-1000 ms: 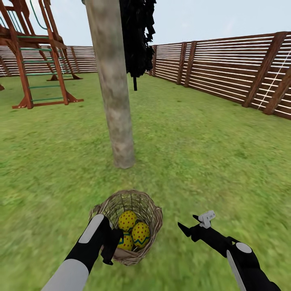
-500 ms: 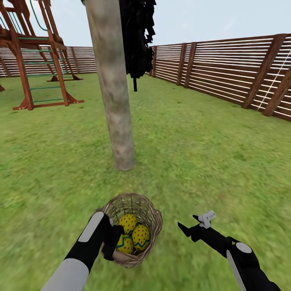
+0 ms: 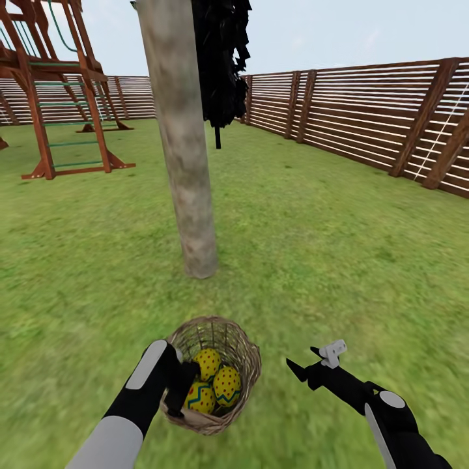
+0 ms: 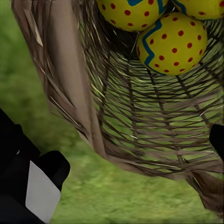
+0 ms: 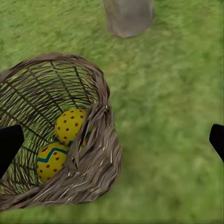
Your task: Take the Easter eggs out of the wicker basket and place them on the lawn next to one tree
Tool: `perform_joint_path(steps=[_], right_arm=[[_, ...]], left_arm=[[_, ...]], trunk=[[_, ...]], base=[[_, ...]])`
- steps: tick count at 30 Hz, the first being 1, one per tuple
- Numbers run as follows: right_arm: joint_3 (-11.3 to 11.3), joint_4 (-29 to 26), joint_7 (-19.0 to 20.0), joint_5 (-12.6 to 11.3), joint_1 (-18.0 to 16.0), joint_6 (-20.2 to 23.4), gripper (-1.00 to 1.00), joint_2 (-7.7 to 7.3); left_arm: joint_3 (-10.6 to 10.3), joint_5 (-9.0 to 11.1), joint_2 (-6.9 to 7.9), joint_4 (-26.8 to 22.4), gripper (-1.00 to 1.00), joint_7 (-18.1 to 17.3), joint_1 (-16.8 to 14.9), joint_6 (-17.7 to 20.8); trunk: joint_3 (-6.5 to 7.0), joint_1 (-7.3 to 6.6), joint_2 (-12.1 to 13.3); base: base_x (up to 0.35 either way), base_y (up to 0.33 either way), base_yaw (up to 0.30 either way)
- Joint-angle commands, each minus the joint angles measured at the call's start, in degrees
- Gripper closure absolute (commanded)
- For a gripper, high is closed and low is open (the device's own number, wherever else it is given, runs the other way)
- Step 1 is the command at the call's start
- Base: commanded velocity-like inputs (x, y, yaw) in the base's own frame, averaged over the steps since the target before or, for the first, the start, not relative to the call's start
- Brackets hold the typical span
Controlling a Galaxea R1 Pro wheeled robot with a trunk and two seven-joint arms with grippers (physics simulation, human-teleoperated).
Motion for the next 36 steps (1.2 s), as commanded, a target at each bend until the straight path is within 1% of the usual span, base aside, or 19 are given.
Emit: perform_joint_path(steps=[1,6,8,9,10,11,13,17,20,21,22,25,28,32,36], right_arm=[[-0.1,-0.06,0.34,0.2,-0.03,0.34,-1.0,0.03],[-0.1,-0.02,0.33,0.2,-0.03,0.34,-1.0,0.04],[-0.1,-0.02,0.33,0.2,-0.03,0.34,-1.0,0.03],[-0.1,-0.02,0.33,0.23,-0.03,0.34,-1.0,0.02],[-0.1,-0.02,0.33,0.25,-0.03,0.34,-1.0,0.0],[-0.1,-0.02,0.33,0.26,-0.03,0.34,-1.0,-0.01],[-0.1,-0.02,0.33,0.28,-0.03,0.34,-1.0,-0.03],[-0.1,-0.02,0.33,0.28,-0.03,0.34,-1.0,-0.03],[-0.1,-0.02,0.33,0.29,-0.03,0.35,-1.0,-0.1],[-0.1,-0.02,0.33,0.29,-0.03,0.35,-1.0,-0.09],[-0.1,-0.02,0.33,0.29,-0.03,0.36,-1.0,-0.07],[-1.07,0.71,1.3,0.57,0.95,0.9,-1.0,0.91],[-1.72,0.6,1.29,0.55,1.92,0.84,-1.0,1.78],[-1.53,0.67,1.09,0.53,2.18,0.78,-1.0,3.07],[-1.44,0.68,1.04,0.55,2.17,0.78,-1.0,3.22]], left_arm=[[-0.03,-0.04,0.02,-0.61,-1.0,0.26,-0.02,0.66],[-0.18,-0.04,0.03,-4.42,-1.0,0.18,-0.02,1.0],[-0.18,-0.08,0.06,-5.09,-1.0,-0.12,-0.02,3.41],[-0.16,-0.06,0.07,-5.31,-1.0,-0.58,-0.02,5.55],[-0.17,-0.05,0.08,-5.43,-1.0,-1.26,-0.02,6.83],[-0.17,-0.08,0.1,-5.59,-1.0,-2.39,-0.02,7.94],[-0.18,-0.24,0.4,-6.11,-1.0,-6.52,-0.02,10.77],[-0.18,-0.45,0.67,-6.67,-1.0,-9.9,-0.02,15.33],[-0.18,-0.54,0.86,-7.86,-1.0,-13.84,-0.02,19.39],[-0.18,-0.55,0.88,-8.01,-1.0,-14.35,-0.02,20.06],[-0.18,-0.55,0.91,-8.36,-1.0,-15.37,-0.02,21.52],[-0.61,0.49,-0.07,-9.33,-1.0,-14.36,0.77,22.42],[-0.69,1.52,-1.04,-9.42,-1.0,-14.62,0.85,22.5],[-1.09,1.82,0.27,-9.39,-1.0,-15.28,1.01,22.71],[-1.14,1.94,1.56,-9.38,-1.0,-15.32,1.03,22.81]], trunk=[[0.14,-0.23,0.39],[1.03,-1.33,2.4],[1.39,-1.77,3.2],[1.57,-1.99,3.6],[1.75,-2.21,4.0],[1.93,-2.43,4.41],[2.29,-2.87,5.21],[3.01,-3.75,6.81],[3.55,-4.41,8.01],[3.73,-4.62,8.42],[3.91,-4.84,8.82],[3.9,-4.84,8.81],[3.9,-4.84,8.81],[3.9,-4.84,8.81],[3.9,-4.84,8.81]], base=[[0.0,0.0,0.0],[0.0,0.0,0.0],[0.0,0.0,0.0],[0.0,0.0,0.0],[0.0,0.0,0.0],[0.0,0.0,0.0],[0.0,0.0,0.0],[0.0,0.0,0.0],[0.0,0.0,0.0],[0.0,0.0,0.0],[0.0,0.0,0.0],[0.0,0.0,0.0],[0.0,0.0,0.0],[-0.063,0.0,0.0],[-0.248,0.0,0.0]])
